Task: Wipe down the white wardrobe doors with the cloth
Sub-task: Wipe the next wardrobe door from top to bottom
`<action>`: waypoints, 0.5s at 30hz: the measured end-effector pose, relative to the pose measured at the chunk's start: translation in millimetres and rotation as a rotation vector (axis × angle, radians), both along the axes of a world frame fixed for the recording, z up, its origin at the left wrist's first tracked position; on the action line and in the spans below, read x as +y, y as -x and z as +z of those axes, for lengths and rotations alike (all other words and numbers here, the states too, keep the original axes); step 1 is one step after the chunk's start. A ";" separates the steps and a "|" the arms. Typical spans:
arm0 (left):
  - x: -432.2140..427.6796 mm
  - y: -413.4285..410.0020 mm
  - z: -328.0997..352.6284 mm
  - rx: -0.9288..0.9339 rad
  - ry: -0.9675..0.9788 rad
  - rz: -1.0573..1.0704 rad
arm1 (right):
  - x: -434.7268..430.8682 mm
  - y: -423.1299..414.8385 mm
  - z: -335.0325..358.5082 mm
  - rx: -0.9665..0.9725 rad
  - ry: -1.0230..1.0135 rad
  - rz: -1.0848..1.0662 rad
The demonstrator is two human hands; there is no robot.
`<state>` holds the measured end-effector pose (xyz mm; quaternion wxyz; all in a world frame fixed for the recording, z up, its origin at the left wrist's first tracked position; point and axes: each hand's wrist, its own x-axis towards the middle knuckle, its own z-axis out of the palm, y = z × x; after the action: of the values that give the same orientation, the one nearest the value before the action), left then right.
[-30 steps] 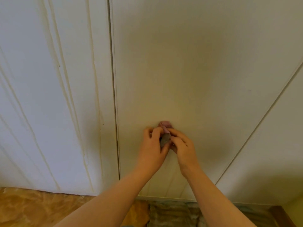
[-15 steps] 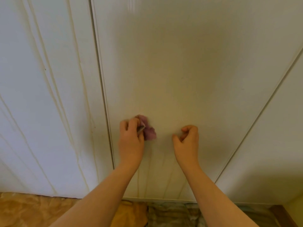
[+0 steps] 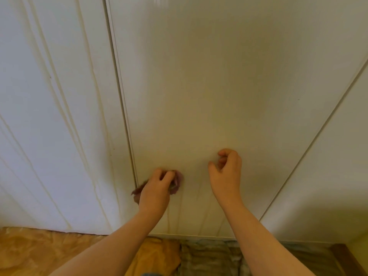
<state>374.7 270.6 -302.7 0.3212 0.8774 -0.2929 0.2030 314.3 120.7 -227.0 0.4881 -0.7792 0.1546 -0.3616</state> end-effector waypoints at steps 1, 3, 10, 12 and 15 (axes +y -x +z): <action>0.5 0.2 1.5 0.000 0.020 -0.009 | 0.1 1.6 -1.1 0.002 0.009 0.012; -4.4 -1.5 20.9 -0.078 0.118 -0.020 | -1.3 5.1 -5.8 0.012 0.014 0.023; -5.8 -3.2 4.8 -0.115 -0.089 -0.058 | -12.1 18.6 -31.6 0.129 -0.067 -0.033; 4.4 -10.0 -22.8 -0.267 -0.265 -0.130 | -17.6 25.3 -38.3 0.161 -0.075 -0.063; -6.8 -9.8 -6.9 -0.451 -0.120 -0.090 | -22.8 35.0 -52.4 0.220 -0.109 -0.104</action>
<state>384.5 263.8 -309.6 0.2037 0.8133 -0.4077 0.3617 279.3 97.9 -279.4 0.4904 -0.7775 0.2666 -0.2897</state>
